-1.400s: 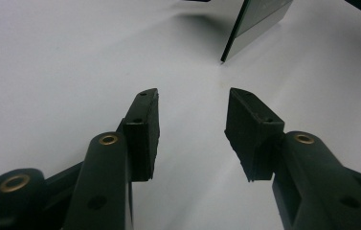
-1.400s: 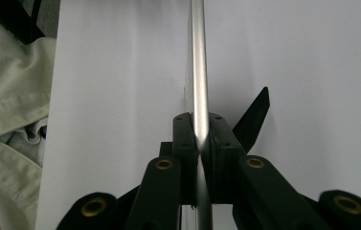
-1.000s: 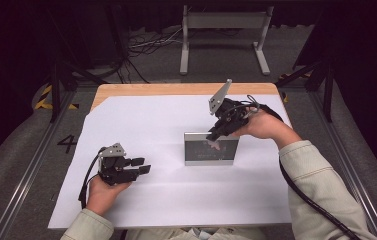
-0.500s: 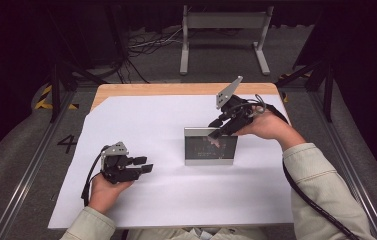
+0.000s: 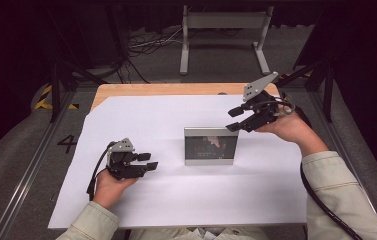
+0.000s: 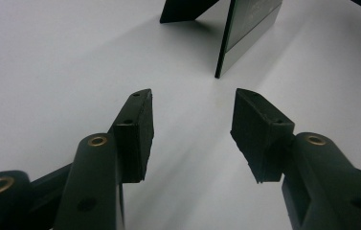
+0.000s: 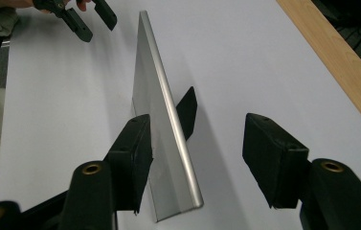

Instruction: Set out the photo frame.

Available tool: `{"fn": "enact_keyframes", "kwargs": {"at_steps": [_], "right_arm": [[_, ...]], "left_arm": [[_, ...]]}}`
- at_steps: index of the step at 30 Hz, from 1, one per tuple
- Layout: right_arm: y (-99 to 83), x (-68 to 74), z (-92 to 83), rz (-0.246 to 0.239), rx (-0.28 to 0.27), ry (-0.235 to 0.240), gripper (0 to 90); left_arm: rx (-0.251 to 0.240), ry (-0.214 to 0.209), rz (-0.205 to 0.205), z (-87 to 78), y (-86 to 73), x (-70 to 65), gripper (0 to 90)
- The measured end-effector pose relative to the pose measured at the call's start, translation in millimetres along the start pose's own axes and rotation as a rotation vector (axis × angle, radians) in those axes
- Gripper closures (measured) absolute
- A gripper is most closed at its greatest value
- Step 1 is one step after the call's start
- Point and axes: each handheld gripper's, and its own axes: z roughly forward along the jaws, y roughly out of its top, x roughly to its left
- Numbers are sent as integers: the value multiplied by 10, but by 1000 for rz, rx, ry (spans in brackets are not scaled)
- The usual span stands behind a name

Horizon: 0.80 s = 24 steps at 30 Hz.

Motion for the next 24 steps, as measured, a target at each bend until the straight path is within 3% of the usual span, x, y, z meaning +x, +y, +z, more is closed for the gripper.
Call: {"fn": "enact_keyframes", "kwargs": {"at_steps": [14,24], "right_arm": [[-259,76,-353,55,-34,-83,384],[-461,143,-481,116,-105,-139,316]], "left_arm": [[-11,18,6,-6,27,31,486],[-35,51,13,-28,23,6,482]]}}
